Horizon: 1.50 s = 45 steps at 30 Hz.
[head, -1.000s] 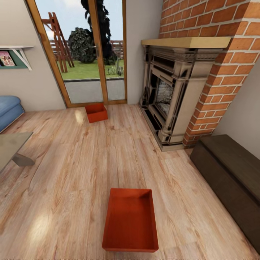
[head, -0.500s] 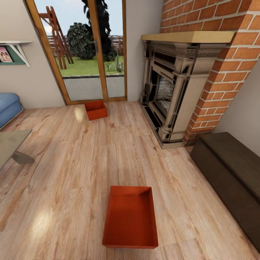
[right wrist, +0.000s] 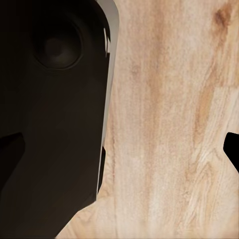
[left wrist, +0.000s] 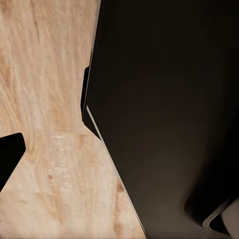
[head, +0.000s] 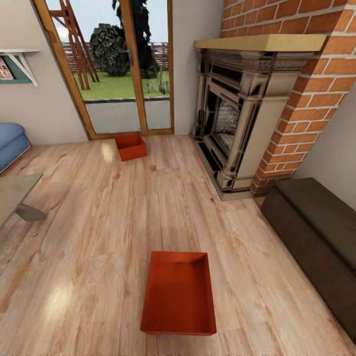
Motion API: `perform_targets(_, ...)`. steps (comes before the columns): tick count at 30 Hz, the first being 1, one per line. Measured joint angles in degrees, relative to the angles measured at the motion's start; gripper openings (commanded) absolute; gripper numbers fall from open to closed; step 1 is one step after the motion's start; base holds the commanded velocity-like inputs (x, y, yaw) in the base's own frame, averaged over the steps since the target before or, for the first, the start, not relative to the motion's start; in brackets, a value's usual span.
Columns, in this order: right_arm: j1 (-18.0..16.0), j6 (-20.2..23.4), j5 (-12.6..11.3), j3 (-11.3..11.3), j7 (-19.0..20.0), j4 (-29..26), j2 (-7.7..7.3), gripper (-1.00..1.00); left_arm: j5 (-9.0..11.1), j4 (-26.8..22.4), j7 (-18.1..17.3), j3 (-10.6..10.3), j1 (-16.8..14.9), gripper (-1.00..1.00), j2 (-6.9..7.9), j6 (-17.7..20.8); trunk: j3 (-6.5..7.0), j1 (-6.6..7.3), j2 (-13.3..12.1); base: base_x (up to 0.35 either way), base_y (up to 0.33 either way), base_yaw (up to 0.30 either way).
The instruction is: Move the two storage containers from the living room to the garage. In the garage, place one container on the floor and stack the other container on top of it (either order is fine).
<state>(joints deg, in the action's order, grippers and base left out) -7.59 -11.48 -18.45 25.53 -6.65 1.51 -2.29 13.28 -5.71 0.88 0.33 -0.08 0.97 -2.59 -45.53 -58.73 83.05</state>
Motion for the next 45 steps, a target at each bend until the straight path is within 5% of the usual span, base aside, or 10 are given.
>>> perform_targets(15, 0.0, 0.01, 0.03, 0.1, 0.0, 0.0, -0.02, 1.0, 0.07, 0.0, 0.0, 0.07, 0.0, 1.0, 0.09, 0.0, -1.29, 0.0, 0.0, 0.0, 0.0, 0.0)
perform_targets(45, 0.0, -0.12, -0.07, 0.1, -0.54, 0.0, -0.13, 1.0, 0.11, -0.54, 0.11, 0.28, 0.0, 1.0, 0.04, 0.0, -1.37, 0.0, 0.0, 0.0, 0.0, 0.0)
